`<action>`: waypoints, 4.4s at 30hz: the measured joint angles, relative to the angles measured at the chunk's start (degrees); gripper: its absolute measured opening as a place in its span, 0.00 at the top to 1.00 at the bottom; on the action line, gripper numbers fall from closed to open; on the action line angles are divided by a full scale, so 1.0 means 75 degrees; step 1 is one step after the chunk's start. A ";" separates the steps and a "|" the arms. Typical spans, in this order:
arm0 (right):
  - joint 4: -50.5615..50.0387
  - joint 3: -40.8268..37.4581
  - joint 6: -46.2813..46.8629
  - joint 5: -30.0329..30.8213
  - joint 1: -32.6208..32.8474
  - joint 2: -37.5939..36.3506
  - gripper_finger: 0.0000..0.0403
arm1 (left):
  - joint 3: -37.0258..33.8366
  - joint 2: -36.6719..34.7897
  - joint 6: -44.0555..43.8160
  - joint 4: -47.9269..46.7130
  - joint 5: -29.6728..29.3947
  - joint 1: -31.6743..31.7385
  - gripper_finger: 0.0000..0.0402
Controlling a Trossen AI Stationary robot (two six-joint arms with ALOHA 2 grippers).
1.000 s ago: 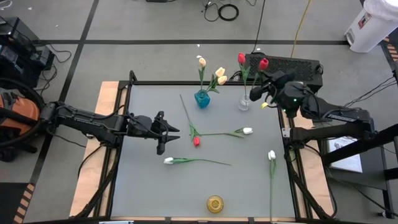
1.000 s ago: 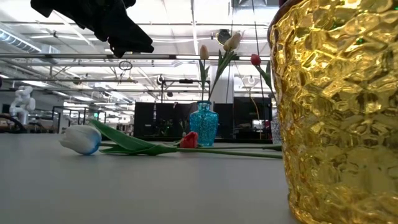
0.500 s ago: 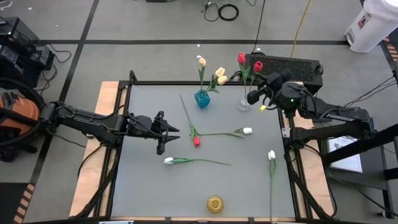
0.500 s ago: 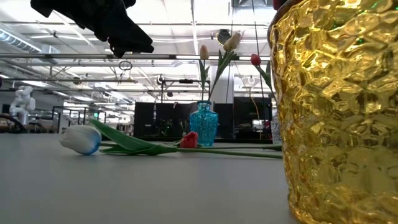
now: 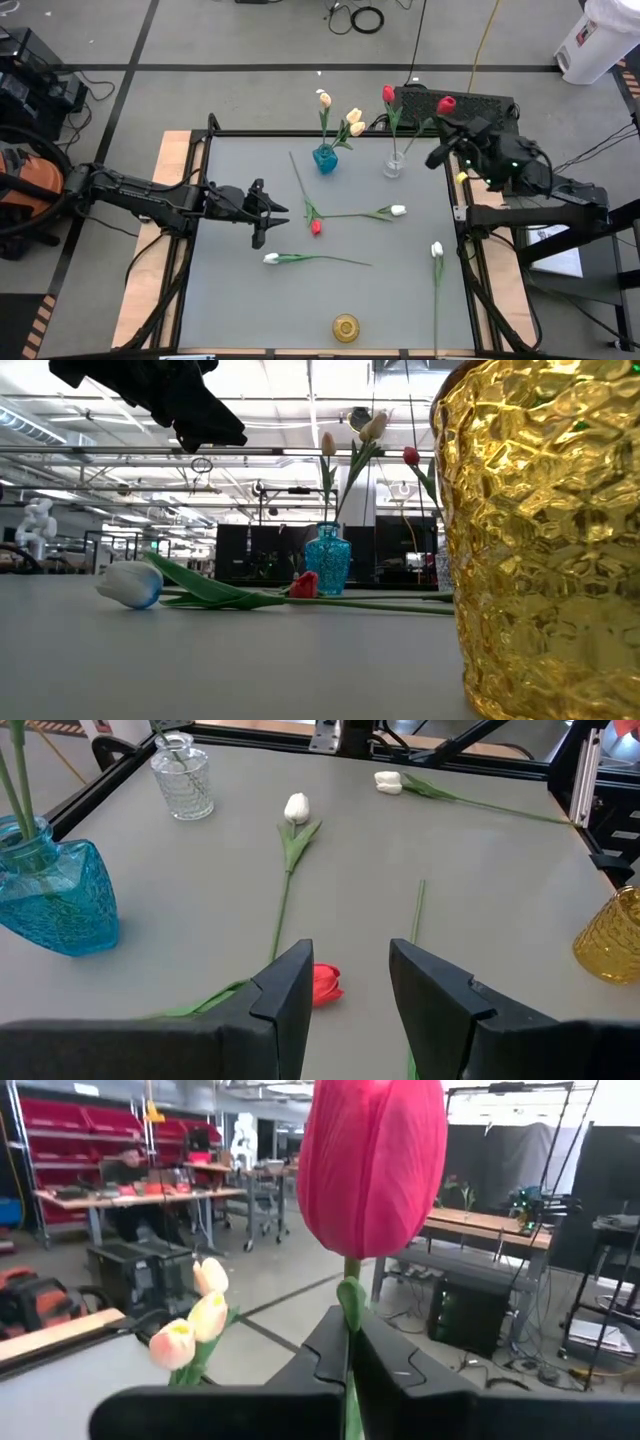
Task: Sort flowers into vase by color
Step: Put the right red flower into the transparent vase
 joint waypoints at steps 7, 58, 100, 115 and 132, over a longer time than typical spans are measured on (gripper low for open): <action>0.0360 -0.1043 0.0022 -0.0466 -0.0006 -0.1402 1.00 | 0.0000 0.0093 0.0000 0.0038 0.0000 0.0000 0.65; 0.1823 -0.2465 -0.0651 -0.0711 -0.0003 -0.1018 1.00 | 0.0000 0.0600 -0.0026 0.0306 -0.0015 0.0000 0.65; 0.1819 -0.2465 -0.0159 -0.0221 -0.0005 0.0574 0.92 | 0.0000 0.0600 -0.0216 0.0484 -0.0020 -0.0258 0.65; 0.1227 -0.2459 -0.0170 0.0394 0.0000 0.0534 0.58 | 0.0000 0.0600 -0.0216 0.0482 -0.0187 -0.0555 0.65; 0.0415 -0.2441 0.0022 -0.0620 0.0000 -0.0921 0.51 | 0.0000 0.0600 -0.0219 0.0487 -0.0219 -0.0554 0.65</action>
